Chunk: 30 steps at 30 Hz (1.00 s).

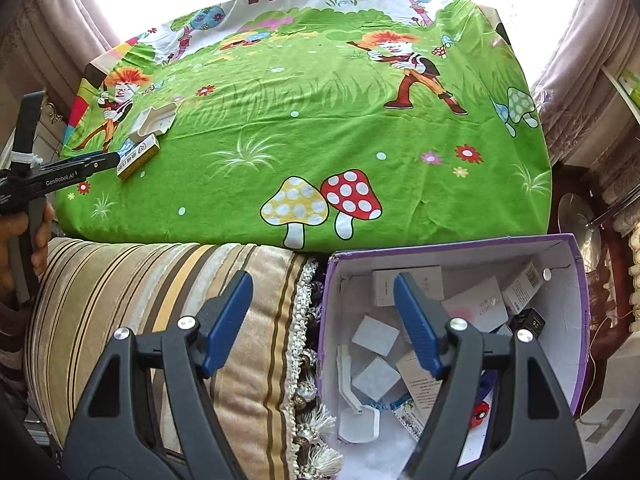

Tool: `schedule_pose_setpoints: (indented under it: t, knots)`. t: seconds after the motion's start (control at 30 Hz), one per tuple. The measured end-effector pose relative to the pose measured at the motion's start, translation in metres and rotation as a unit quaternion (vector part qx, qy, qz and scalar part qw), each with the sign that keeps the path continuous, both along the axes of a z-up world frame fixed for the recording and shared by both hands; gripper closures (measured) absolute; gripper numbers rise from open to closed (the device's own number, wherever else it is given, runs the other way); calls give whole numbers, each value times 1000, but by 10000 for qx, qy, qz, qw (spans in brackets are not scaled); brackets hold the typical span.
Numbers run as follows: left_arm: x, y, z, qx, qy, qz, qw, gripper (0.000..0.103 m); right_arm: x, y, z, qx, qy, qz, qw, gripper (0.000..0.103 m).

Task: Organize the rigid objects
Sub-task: 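Return to the bed and grasp 'DING ZHI DENTAL' box with left tool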

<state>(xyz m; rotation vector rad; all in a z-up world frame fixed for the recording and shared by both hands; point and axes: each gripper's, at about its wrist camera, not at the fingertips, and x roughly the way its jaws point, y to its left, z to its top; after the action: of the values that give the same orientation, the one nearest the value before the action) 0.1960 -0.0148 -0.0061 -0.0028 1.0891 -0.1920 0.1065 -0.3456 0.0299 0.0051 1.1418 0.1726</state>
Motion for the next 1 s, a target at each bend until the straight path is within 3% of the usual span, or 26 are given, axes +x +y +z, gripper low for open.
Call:
schedule_pose_setpoints:
  t: [0.33,0.37,0.4,0.47,0.53,0.8,1.0]
  knots:
    - [25,-8,-31,368,162,-508,9979,48,35,48,-2,-48,28,399,9992,26]
    - [27,-8,-33,369,175,-547,9977,50,40,56,-3,-59,29,458,9989,26]
    - [28,-8,-35,382,185,-576,9974,60,44,65,-3,-77,22,514,9986,26]
    - [29,-6,-39,304,256,-592,9975,69,53,82,-3,-96,-11,664,9977,26]
    - [27,-1,-40,175,282,-536,9980,71,62,99,-3,-112,-39,815,9966,26]
    - [10,35,-30,-552,379,183,9976,71,98,168,-7,24,-134,1186,9929,24]
    - [-10,70,-14,-862,63,1003,9912,71,126,219,-19,-6,-200,1195,9926,15]
